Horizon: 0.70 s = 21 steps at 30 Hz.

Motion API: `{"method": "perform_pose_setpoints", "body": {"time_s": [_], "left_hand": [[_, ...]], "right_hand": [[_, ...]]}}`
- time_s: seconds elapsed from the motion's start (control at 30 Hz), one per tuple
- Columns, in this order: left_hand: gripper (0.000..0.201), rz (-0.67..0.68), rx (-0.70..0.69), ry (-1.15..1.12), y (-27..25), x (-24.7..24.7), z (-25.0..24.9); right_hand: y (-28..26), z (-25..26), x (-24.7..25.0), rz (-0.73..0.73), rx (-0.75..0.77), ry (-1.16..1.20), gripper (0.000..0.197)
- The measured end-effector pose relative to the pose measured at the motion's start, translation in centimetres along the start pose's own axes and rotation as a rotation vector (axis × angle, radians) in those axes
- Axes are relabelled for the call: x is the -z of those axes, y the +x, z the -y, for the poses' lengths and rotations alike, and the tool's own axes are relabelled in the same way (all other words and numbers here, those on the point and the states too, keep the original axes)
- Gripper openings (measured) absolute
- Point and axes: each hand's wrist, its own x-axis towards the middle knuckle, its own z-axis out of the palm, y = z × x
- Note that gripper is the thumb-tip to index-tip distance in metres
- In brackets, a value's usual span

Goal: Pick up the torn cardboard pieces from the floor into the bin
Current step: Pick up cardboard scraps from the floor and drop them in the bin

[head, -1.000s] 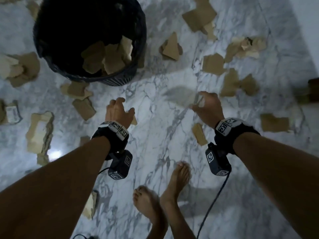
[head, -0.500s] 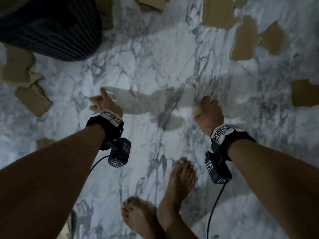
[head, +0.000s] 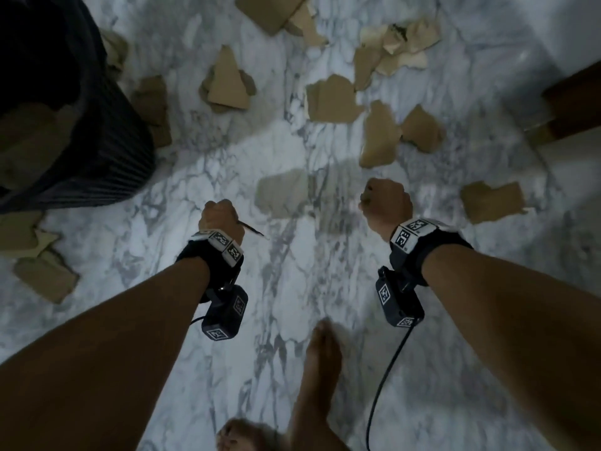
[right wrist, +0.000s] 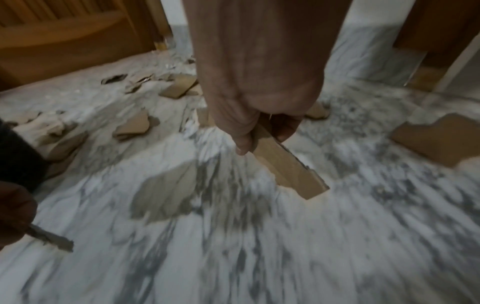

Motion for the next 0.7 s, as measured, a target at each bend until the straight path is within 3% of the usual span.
{"method": "perform_pose_setpoints", "body": {"time_s": [0.1, 0.23, 0.3, 0.37, 0.53, 0.6, 0.7], "left_hand": [[0.022, -0.001, -0.101, -0.017, 1.3, 2.5, -4.8], [0.023, 0.027, -0.202, -0.008, 6.1, 4.1, -11.4], [0.024, 0.006, -0.232, -0.01, 9.2, 4.1, -14.7], [0.023, -0.008, -0.252, -0.023, 12.3, 3.6, -17.2], [0.022, -0.014, -0.248, -0.042, 18.5, 2.4, -21.5], [0.024, -0.016, -0.224, -0.057, 20.1, 2.1, -22.8], [0.027, 0.07, -0.183, -0.054, 21.5, 1.3, -24.4]], "right_hand": [[2.3, -0.1, 4.1, -0.066, -0.074, 0.022, 0.039], [7.9, -0.8, 6.7, -0.032, -0.069, 0.053, 0.007], [11.6, -1.5, 7.0, 0.021, -0.07, 0.115, 0.021], [15.0, -2.1, 6.8, 0.051, -0.078, 0.139, 0.019], [21.1, -3.6, 6.1, 0.023, -0.084, -0.055, 0.03], [22.7, -4.2, 6.0, 0.067, -0.124, -0.001, 0.047], [23.6, -4.5, 5.7, 0.196, -0.229, 0.096, 0.102]]}}
